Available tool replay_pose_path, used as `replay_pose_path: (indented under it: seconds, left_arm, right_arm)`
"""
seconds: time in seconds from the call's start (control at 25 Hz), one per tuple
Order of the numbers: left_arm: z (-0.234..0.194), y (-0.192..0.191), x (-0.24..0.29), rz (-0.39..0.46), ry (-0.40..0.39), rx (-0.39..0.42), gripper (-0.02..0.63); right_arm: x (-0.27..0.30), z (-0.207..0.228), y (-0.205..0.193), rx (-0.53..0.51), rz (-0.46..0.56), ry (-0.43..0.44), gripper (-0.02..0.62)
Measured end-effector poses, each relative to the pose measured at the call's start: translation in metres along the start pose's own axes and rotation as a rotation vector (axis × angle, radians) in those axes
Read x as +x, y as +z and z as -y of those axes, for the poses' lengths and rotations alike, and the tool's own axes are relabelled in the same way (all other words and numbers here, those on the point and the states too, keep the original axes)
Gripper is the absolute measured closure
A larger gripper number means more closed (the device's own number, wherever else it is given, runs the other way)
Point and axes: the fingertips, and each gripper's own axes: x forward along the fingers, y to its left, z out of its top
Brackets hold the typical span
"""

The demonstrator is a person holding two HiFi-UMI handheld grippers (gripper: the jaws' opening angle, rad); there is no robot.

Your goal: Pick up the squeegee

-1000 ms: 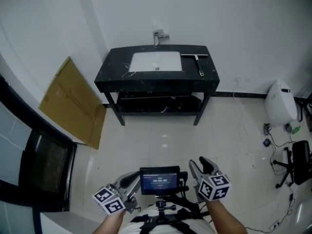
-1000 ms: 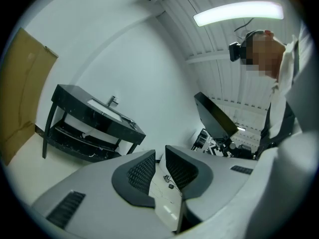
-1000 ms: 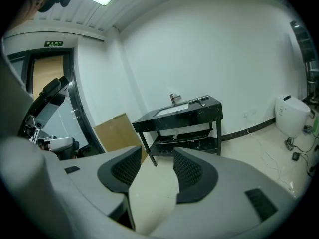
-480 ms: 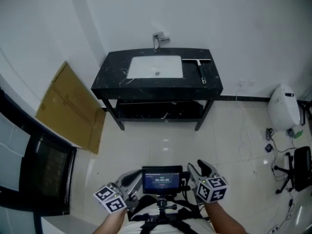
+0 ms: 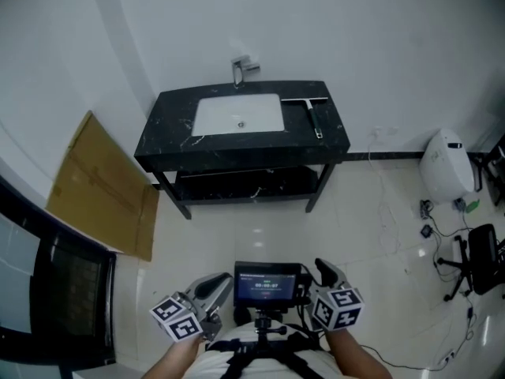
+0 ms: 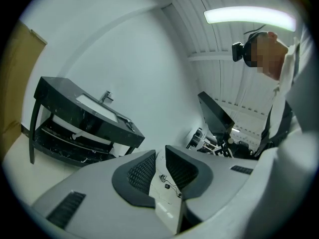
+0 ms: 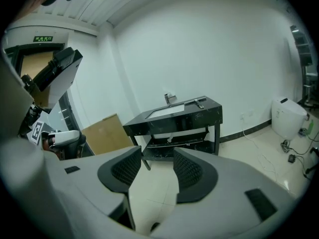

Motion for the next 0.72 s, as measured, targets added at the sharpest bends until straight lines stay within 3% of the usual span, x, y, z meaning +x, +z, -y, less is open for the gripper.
replay_pose_path:
  seconds: [0.72]
  left_arm:
    - [-0.034,0.065,-0.019,0.004,-0.060,0.102,0.549]
  right_arm:
    - [-0.009,-0.008,0.035,-0.082,0.072,-0.214,0.396]
